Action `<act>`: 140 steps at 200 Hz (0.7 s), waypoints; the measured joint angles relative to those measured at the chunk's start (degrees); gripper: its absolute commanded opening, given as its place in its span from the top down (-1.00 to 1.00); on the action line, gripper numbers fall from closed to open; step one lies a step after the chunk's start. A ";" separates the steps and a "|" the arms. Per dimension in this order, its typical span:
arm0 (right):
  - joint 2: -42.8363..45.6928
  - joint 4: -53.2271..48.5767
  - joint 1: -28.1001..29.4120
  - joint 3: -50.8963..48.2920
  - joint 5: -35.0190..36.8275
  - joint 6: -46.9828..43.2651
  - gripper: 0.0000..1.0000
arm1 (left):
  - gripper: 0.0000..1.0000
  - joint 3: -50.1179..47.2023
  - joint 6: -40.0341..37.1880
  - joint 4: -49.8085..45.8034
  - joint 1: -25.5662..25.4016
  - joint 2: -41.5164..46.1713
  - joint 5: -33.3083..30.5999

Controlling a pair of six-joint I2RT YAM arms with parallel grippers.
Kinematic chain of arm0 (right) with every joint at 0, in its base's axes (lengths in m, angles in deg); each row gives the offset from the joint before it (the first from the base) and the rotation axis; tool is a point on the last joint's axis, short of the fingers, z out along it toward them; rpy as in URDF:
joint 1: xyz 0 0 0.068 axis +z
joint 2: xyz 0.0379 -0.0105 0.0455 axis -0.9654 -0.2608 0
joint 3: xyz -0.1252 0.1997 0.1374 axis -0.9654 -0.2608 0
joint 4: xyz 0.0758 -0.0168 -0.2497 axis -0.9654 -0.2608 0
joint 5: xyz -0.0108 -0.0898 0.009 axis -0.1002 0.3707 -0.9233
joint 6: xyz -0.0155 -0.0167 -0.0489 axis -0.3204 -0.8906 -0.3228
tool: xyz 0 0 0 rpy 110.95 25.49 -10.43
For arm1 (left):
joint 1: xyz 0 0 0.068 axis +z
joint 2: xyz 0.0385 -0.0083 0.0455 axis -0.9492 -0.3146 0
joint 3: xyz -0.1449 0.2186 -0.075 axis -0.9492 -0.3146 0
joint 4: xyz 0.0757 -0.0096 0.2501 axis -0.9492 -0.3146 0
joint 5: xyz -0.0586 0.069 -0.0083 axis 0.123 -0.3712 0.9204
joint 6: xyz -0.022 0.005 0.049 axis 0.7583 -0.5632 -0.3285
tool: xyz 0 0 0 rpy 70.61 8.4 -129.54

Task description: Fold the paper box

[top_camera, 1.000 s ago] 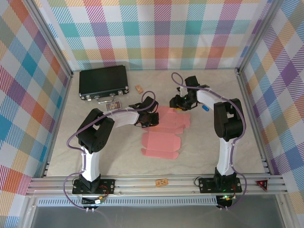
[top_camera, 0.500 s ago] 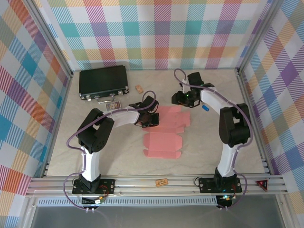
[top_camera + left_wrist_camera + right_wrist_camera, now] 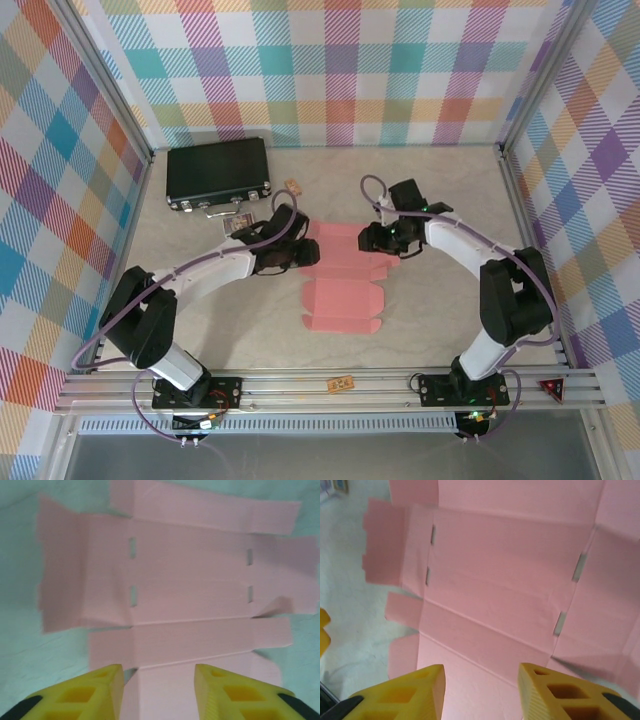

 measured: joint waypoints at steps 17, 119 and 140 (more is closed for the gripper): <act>0.31 0.46 2.08 -2.21 0.26 0.83 0.27 | 0.05 -3.48 -0.02 -0.81 0.70 0.44 -0.68; -4.46 5.40 8.13 -5.99 1.40 5.25 0.56 | -0.02 -7.06 0.48 7.74 3.69 -4.26 4.02; -5.64 6.21 8.37 -6.80 1.62 5.95 0.56 | 0.03 -7.06 0.98 8.72 3.72 -5.88 5.07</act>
